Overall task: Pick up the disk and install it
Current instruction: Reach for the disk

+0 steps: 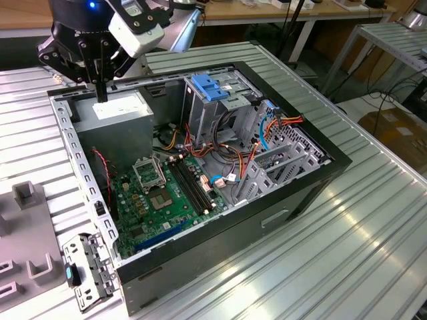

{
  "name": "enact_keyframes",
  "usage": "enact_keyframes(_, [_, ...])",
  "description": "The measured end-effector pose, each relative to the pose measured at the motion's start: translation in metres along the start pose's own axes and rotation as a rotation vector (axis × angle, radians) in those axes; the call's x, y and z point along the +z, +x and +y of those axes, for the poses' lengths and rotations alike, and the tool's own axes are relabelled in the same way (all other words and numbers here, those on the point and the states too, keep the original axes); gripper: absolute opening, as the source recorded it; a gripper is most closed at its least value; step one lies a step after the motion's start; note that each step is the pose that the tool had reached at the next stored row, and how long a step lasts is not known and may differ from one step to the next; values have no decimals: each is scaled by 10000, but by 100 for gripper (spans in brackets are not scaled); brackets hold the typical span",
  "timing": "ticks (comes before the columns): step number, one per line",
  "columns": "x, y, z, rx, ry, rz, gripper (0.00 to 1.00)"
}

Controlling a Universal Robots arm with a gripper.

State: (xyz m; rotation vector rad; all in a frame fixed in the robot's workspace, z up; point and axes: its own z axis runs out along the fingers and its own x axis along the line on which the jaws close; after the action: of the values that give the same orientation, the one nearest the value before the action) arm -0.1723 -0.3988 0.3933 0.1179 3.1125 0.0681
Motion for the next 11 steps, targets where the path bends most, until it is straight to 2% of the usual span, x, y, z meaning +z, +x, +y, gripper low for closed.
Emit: enact_keyframes(11, [-1, 81, 14, 1, 0, 0, 11])
